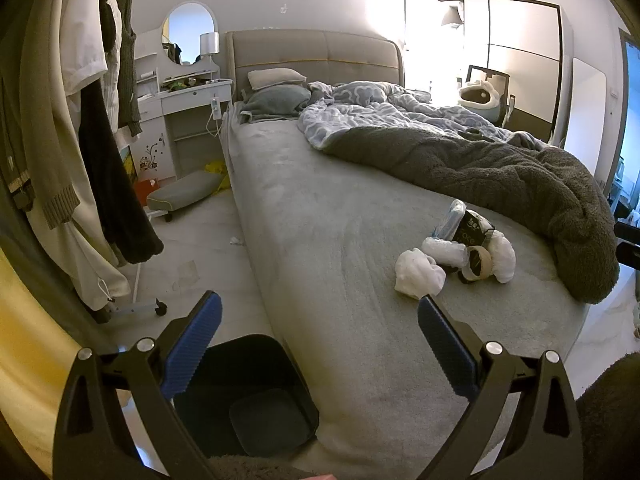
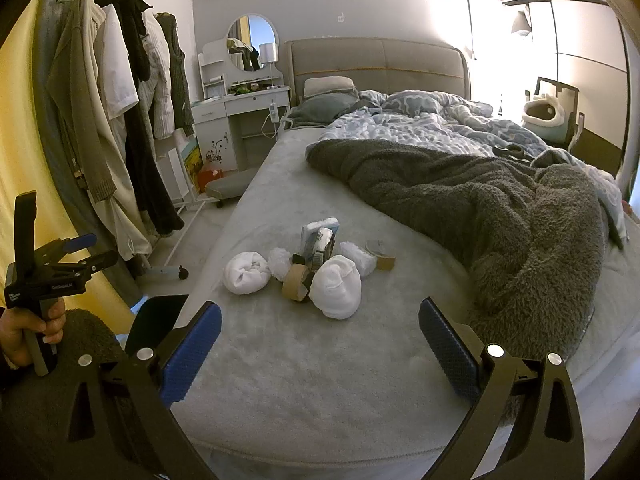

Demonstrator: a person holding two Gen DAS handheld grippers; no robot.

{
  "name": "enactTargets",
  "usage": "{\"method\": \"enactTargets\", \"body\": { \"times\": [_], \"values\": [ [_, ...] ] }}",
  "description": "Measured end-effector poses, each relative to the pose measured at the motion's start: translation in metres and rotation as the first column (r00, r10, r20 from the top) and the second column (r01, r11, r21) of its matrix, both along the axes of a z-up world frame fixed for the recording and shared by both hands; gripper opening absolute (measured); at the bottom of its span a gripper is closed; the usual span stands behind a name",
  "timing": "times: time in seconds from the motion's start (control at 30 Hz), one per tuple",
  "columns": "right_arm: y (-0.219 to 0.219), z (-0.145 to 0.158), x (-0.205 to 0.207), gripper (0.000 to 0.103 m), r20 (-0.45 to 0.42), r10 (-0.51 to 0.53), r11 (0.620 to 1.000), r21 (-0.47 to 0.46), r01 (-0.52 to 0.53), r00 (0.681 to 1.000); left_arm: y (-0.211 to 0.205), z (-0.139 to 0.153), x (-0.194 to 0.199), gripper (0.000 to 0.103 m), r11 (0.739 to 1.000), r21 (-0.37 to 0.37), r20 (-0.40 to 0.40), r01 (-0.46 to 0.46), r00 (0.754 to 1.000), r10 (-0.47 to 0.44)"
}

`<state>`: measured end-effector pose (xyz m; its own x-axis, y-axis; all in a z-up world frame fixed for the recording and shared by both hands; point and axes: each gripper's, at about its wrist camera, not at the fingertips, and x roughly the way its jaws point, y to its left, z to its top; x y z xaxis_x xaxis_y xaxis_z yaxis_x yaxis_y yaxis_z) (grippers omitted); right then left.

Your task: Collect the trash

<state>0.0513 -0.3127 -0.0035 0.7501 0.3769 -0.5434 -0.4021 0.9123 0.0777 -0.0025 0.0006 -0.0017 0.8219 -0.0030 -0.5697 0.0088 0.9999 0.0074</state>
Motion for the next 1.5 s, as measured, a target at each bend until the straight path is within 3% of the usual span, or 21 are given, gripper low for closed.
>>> {"method": "enactTargets", "body": {
  "times": [1.5],
  "values": [
    [0.003, -0.01, -0.001, 0.1, -0.009, 0.004, 1.0, -0.021, -0.004, 1.0, -0.006, -0.006, 0.003, 0.1, 1.0, 0.01, -0.01, -0.015, 1.0, 0.015]
  ]
}}
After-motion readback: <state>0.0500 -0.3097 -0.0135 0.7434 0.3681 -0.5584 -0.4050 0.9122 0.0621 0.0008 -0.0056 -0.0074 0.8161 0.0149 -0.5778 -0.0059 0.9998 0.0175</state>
